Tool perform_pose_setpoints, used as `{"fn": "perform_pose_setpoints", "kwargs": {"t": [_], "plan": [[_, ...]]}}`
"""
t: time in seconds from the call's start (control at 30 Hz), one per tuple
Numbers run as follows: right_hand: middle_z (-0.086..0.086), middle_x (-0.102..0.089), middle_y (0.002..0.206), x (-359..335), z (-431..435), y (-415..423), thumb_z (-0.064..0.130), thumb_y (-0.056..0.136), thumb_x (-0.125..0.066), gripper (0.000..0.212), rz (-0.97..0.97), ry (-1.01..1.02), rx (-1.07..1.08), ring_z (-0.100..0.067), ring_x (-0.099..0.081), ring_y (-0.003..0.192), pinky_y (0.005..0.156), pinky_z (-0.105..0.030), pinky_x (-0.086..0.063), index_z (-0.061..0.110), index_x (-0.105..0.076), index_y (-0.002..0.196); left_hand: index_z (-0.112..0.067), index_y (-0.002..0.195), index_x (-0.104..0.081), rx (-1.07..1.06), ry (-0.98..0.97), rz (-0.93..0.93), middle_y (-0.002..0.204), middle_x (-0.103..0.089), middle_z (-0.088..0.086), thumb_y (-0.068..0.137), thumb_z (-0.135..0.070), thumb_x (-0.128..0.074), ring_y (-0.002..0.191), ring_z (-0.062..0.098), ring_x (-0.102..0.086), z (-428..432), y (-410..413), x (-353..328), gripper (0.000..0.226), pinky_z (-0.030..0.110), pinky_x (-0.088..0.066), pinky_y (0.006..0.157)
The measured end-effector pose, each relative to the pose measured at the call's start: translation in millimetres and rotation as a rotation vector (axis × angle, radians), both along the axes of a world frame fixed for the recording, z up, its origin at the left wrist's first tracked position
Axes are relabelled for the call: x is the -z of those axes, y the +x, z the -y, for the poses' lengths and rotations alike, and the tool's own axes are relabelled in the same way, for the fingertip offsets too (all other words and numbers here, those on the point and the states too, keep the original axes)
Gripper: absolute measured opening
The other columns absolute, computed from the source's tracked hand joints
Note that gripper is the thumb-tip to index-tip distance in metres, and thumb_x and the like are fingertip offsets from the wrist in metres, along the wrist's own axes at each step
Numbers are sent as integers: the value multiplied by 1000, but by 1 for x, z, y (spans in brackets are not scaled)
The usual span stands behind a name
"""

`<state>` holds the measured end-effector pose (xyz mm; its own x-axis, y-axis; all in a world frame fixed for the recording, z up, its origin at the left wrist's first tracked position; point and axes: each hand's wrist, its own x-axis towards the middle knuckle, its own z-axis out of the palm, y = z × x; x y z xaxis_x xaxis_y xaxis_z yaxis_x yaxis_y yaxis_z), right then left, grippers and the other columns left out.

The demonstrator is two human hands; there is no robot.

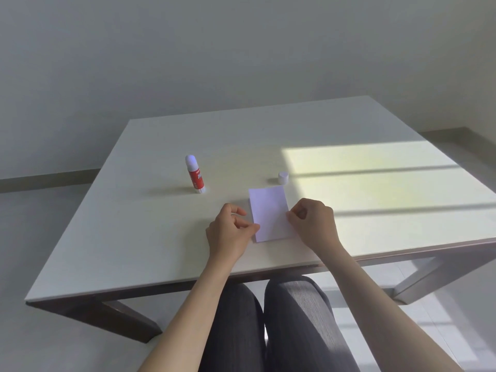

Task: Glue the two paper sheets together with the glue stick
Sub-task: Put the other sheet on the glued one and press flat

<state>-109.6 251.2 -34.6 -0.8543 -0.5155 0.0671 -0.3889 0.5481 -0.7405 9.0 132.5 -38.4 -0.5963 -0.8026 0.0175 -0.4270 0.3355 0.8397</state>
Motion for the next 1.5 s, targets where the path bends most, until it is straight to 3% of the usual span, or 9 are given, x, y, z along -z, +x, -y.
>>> {"fn": "perform_pose_setpoints", "kwargs": {"t": [0.37,0.47,0.53,0.6,0.73,1.1,1.27,1.37,1.5], "plan": [[-6,-56,68,6,3,9,6,80,-54,4,-136,56,-23,-31,-54,67,57,-36,-43,5,-54,76,-24,87,-49,9,-212,40,68,-53,-14,69,-21,-76,87,24,-60,-3,-2,8,33,39,-45,81],[-5,-52,84,7,1,7,5,79,-58,22,-171,12,-46,-31,-54,74,62,-37,-44,8,-54,100,-27,120,-53,130,-377,173,113,-57,-5,78,-26,-70,113,22,-50,3,-2,10,46,35,-38,87],[-7,-54,108,8,0,6,7,82,-58,40,-231,46,-96,-31,-59,87,69,-36,-48,13,-55,121,-30,141,-38,293,-492,290,148,-38,-8,87,-27,-60,138,21,-31,10,-4,9,59,38,-31,102],[-7,-49,134,12,0,5,8,88,-52,39,-327,146,-159,-31,-56,101,73,-35,-48,16,-57,126,-31,147,-25,453,-543,395,159,-17,-13,95,-28,-45,148,20,-7,15,-6,9,56,44,-13,114],[12,-59,120,22,0,8,8,92,-40,26,-484,344,-219,-20,-38,88,53,-29,-39,17,-57,110,-32,149,-19,543,-549,534,159,-8,-18,100,-34,-29,149,21,5,21,-3,11,51,53,5,115],[17,-53,136,20,23,33,18,95,-36,38,-576,417,-283,-30,-46,119,86,-37,-32,18,-52,129,-34,150,-14,531,-470,548,158,-5,-24,92,-53,-40,148,18,10,54,30,5,67,53,12,114],[10,-7,161,19,22,38,36,99,-27,54,-491,469,-423,-24,-1,148,114,-52,-5,20,-16,149,-36,150,-10,557,-448,559,157,-3,-25,79,-70,-45,147,18,15,65,29,5,87,55,15,113],[14,-6,160,22,21,53,52,95,-14,60,-504,432,-651,-23,13,147,110,-59,17,28,-9,150,-35,150,-6,588,-429,583,158,0,-25,74,-74,-46,146,16,18,71,26,3,95,55,17,113],[16,0,160,10,33,20,57,94,-10,64,-421,593,-475,-21,17,146,106,-60,23,29,-1,151,-35,150,-3,599,-441,596,158,2,-24,74,-75,-46,147,17,18,73,25,3,97,56,16,113]]}}
